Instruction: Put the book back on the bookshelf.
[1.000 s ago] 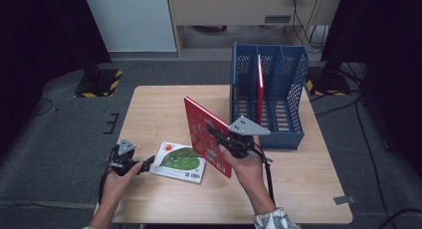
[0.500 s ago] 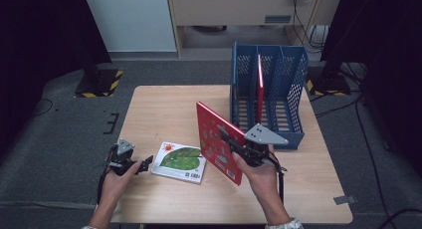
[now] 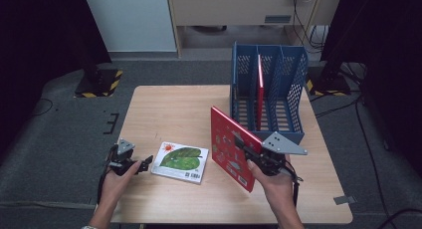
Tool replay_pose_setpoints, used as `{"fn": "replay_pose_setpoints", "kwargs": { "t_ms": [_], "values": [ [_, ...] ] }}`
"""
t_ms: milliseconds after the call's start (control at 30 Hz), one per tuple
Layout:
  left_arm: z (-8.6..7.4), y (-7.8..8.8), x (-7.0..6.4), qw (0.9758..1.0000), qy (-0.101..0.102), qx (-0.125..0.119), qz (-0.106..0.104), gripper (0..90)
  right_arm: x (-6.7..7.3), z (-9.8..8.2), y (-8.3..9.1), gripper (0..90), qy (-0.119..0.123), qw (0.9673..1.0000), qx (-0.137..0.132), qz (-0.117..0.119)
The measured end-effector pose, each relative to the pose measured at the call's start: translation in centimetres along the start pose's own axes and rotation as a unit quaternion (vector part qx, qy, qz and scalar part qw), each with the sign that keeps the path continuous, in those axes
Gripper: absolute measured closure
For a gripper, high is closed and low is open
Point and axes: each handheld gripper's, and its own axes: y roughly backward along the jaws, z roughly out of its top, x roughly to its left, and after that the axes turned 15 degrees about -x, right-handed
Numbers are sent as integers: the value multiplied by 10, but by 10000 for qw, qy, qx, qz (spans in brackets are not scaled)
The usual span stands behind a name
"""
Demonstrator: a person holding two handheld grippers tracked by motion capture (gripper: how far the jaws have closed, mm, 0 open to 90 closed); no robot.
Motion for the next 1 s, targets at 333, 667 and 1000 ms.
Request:
{"fn": "replay_pose_setpoints", "kwargs": {
  "t_ms": [333,667,1000],
  "values": [
    [0,0,0,10000,-17,22,-12,43,-10,1,18,797,-10,9999,-16,-166],
    [0,0,0,10000,-46,25,-7,44,-16,10,40,797,-12,9993,-35,-365],
    [0,0,0,10000,-55,38,-13,44,-23,40,55,797,13,9976,-136,-678]
  ]
}}
